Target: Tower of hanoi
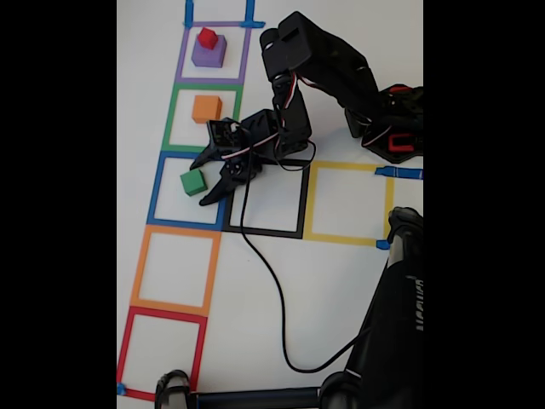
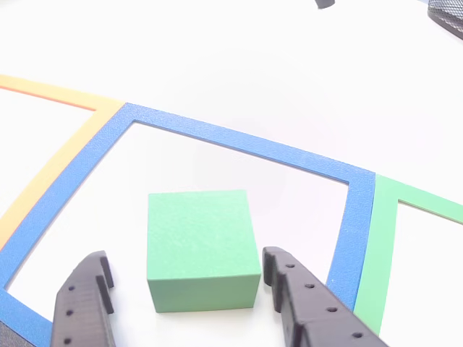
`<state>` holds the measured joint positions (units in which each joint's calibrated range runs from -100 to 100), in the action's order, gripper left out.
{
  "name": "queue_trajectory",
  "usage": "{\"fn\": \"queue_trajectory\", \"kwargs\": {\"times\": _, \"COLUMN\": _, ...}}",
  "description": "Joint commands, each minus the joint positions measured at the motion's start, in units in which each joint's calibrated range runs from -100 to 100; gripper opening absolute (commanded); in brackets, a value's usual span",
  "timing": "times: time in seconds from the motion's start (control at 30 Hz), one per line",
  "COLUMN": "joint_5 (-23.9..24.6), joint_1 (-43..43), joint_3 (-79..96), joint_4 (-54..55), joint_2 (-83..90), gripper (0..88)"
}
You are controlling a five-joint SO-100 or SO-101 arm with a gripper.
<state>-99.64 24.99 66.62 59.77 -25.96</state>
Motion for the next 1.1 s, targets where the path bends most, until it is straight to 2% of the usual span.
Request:
{"fn": "queue_trajectory", "kwargs": {"times": 0.0, "joint_5": -0.36, "joint_1": 1.09, "joint_3": -1.26, "joint_4": -0.26, "joint_2": 1.54, "gripper": 18.8}}
{"fn": "queue_trajectory", "kwargs": {"times": 0.43, "joint_5": -0.36, "joint_1": 1.96, "joint_3": -0.62, "joint_4": -0.34, "joint_2": 2.83, "gripper": 10.2}}
{"fn": "queue_trajectory", "kwargs": {"times": 0.77, "joint_5": -0.36, "joint_1": 2.53, "joint_3": 0.74, "joint_4": -1.72, "joint_2": 7.03, "gripper": 7.7}}
{"fn": "queue_trajectory", "kwargs": {"times": 0.93, "joint_5": -0.36, "joint_1": 2.05, "joint_3": 1.56, "joint_4": -9.57, "joint_2": 15.75, "gripper": 7.8}}
{"fn": "queue_trajectory", "kwargs": {"times": 1.07, "joint_5": -0.36, "joint_1": 0.71, "joint_3": 1.65, "joint_4": -24.31, "joint_2": 28.67, "gripper": 7.8}}
